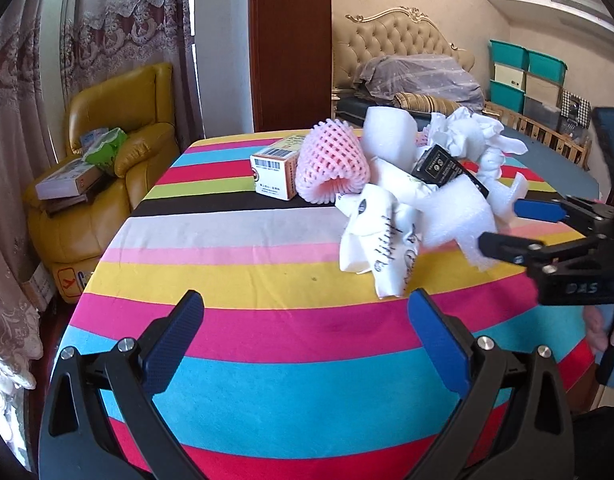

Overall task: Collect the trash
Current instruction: 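Grasp the white foam block with the right tool while the left tool grasps the printed paper cup, then carry the foam block and paper cup to the pink wastebasket and release both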

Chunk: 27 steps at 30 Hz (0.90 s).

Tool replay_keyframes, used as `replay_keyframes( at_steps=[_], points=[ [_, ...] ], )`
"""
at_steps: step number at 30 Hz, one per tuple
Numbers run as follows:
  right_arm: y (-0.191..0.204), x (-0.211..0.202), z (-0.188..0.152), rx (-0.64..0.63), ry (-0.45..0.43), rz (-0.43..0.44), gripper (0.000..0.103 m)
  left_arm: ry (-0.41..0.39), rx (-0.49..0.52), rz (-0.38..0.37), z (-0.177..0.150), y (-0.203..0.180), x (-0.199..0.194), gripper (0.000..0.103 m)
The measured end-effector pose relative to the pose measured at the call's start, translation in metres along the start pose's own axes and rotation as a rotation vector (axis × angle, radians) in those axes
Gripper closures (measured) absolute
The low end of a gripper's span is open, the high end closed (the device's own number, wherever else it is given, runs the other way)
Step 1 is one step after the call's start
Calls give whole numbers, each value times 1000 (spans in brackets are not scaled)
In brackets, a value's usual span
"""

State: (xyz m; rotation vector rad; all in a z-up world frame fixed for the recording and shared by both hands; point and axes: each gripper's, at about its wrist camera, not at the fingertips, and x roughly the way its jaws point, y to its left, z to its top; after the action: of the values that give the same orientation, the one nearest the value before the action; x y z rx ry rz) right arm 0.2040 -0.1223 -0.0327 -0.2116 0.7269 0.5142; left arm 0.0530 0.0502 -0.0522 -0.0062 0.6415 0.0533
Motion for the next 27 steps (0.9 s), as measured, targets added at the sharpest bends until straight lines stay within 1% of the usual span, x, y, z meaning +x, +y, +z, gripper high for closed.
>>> replay_keyframes(
  at_steps=[4,7,8,9,10,14,18,20,22,24,25,26,27],
  points=[
    [6,21,15,-59,48,27,18,42,-18,-33,3,7,6,4],
    [6,26,20,-78,53,47,19,57,5,-56,6,2,8,4],
    [6,23,20,-77,42,67,31,54,18,-59,7,-1,8,4],
    [3,19,19,-73,31,90,37,49,37,-61,9,-5,9,4],
    [0,15,17,-64,18,102,37,45,49,-62,10,-9,10,4],
    [-16,-9,8,-20,-49,97,38,35,78,-88,21,-24,20,4],
    [-28,-24,0,15,-68,91,38,41,73,-101,32,-36,40,6],
    [-35,-31,-7,44,-76,89,38,64,78,-118,38,-45,53,13],
    [-42,-38,-13,69,-84,88,38,82,87,-125,43,-53,64,18],
    [-45,-43,-19,89,-90,85,38,105,99,-120,46,-60,76,27],
    [-45,-44,-21,95,-92,83,38,116,100,-126,46,-63,80,38],
    [-48,-47,-25,105,-96,77,38,121,97,-131,46,-65,81,44],
    [-51,-50,-28,110,-99,75,38,123,96,-139,46,-66,82,44]
  ],
)
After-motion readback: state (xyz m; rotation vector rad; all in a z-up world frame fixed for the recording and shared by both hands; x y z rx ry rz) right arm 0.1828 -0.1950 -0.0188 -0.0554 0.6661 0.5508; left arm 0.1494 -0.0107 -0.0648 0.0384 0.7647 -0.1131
